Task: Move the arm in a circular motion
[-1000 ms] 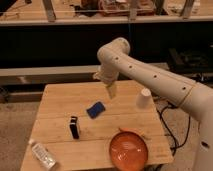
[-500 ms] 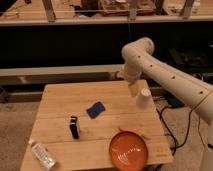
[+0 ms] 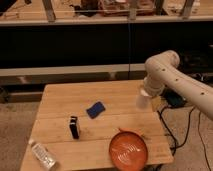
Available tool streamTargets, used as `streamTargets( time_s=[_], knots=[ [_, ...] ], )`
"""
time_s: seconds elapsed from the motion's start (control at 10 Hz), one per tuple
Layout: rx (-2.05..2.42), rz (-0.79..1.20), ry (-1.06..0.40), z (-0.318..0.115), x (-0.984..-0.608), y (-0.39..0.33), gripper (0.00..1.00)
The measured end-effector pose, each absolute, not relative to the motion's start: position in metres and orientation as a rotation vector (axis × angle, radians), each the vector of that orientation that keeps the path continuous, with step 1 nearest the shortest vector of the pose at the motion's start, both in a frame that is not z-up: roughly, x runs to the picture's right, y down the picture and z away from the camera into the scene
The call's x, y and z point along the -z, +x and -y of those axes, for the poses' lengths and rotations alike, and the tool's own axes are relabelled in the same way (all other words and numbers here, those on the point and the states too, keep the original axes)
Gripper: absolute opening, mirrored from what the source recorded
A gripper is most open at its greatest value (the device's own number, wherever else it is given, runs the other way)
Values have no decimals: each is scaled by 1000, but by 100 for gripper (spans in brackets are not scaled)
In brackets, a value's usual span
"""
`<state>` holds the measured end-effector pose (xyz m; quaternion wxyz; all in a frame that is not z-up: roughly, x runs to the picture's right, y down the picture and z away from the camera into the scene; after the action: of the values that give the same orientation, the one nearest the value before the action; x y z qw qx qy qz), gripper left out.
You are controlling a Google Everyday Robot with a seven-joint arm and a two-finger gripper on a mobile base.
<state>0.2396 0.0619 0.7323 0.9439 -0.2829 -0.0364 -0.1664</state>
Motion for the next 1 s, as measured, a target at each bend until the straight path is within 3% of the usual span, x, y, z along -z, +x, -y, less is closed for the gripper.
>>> streamTargets(
  time_s=[0.4,1.0],
  knots=[
    [381,51,-575,-108,-687,225,80],
    [525,155,-522,-130,-638,81,80]
  ],
)
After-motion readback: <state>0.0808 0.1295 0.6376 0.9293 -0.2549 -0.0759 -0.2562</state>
